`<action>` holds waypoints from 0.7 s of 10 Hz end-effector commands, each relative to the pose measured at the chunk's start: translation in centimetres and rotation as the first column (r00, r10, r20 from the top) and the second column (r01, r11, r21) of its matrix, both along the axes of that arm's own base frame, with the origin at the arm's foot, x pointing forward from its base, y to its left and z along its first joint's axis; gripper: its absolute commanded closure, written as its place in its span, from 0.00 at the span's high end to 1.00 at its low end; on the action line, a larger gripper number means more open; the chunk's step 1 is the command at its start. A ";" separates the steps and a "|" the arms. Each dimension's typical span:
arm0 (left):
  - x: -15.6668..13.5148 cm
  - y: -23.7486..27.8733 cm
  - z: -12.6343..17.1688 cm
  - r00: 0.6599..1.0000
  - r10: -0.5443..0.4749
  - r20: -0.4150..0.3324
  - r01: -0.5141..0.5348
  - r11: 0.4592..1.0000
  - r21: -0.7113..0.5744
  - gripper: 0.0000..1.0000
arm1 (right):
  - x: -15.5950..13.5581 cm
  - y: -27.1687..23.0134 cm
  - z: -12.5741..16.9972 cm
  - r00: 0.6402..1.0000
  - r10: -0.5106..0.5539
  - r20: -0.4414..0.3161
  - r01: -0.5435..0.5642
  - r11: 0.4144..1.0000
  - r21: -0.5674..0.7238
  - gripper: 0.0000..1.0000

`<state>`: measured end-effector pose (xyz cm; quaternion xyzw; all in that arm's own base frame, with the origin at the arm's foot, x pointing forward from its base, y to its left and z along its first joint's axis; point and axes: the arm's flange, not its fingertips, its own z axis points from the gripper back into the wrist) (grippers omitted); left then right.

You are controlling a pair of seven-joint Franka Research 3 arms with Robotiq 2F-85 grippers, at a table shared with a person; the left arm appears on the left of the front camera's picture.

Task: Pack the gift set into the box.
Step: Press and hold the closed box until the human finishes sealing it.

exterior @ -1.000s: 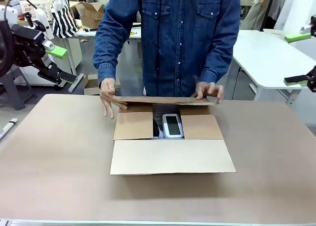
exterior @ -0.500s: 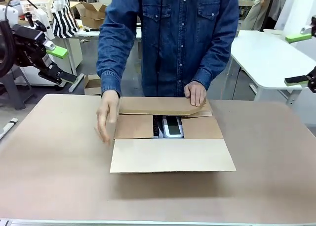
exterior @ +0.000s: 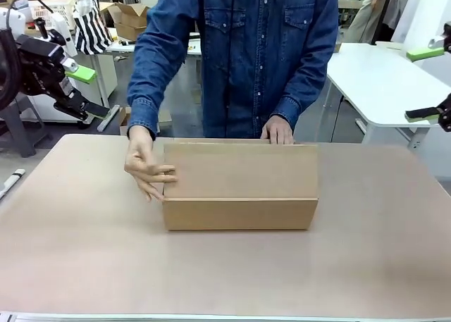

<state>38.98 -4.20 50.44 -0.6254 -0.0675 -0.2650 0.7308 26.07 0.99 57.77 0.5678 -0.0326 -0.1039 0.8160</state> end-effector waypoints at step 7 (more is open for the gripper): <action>-0.2 0.0 0.2 1.000 0.003 -0.006 -0.003 1.000 0.009 1.00 | 0.4 0.3 0.1 0.999 0.009 0.031 -0.009 1.000 0.019 1.00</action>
